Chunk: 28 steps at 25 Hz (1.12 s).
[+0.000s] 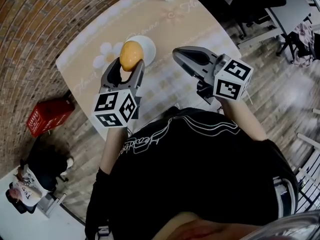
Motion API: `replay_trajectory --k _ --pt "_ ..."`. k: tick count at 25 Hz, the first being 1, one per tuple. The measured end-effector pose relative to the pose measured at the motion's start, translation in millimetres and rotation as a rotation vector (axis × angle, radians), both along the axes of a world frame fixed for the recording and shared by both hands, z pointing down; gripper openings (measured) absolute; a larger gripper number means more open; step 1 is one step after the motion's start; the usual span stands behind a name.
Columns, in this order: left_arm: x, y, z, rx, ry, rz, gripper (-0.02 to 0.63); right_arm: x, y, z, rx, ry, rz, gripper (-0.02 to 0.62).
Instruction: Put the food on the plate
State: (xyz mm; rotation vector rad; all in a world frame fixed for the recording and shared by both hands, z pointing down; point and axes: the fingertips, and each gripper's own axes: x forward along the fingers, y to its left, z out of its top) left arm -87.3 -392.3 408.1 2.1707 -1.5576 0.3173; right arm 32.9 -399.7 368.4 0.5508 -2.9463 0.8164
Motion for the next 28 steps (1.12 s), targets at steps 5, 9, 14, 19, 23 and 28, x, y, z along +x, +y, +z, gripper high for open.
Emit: replay_trajectory --k 5,9,14,19,23,28 --pt "-4.1 -14.9 34.9 -0.042 -0.064 -0.013 0.293 2.2 -12.2 15.9 -0.028 0.010 -0.005 -0.003" --pt "-6.0 -28.0 60.1 -0.073 -0.084 -0.017 0.293 3.0 -22.7 28.3 -0.050 0.020 -0.007 -0.003" --pt "-8.6 -44.2 87.1 -0.091 -0.071 -0.012 0.293 1.0 -32.7 46.1 -0.076 0.038 -0.014 -0.003" --pt "-11.3 -53.5 117.1 -0.133 -0.092 -0.008 0.293 -1.0 -39.4 65.3 -0.104 0.056 -0.021 -0.003" --pt "-14.2 -57.8 134.6 -0.165 -0.109 -0.004 0.293 -1.5 -46.0 75.4 -0.125 0.067 -0.019 -0.003" --pt "-16.0 -60.6 149.8 -0.196 -0.107 -0.007 0.293 -2.5 -54.6 80.7 -0.136 0.081 -0.021 -0.003"
